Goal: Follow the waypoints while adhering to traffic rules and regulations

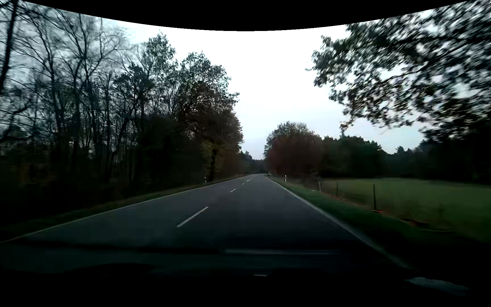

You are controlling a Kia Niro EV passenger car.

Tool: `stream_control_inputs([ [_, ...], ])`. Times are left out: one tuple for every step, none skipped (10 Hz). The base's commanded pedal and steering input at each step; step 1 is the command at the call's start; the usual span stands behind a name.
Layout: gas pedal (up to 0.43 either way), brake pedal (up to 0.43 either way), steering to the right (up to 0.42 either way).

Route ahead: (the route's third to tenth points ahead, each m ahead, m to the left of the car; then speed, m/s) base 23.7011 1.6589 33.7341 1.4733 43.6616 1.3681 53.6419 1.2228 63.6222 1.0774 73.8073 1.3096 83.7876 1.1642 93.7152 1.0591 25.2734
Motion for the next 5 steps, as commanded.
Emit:
stream_control_inputs([
  [0.319,0.0,0.0],
  [0.331,0.0,0.0],
  [0.331,0.0,0.0],
  [0.331,0.0,0.0],
  [0.331,0.0,0.0],
])
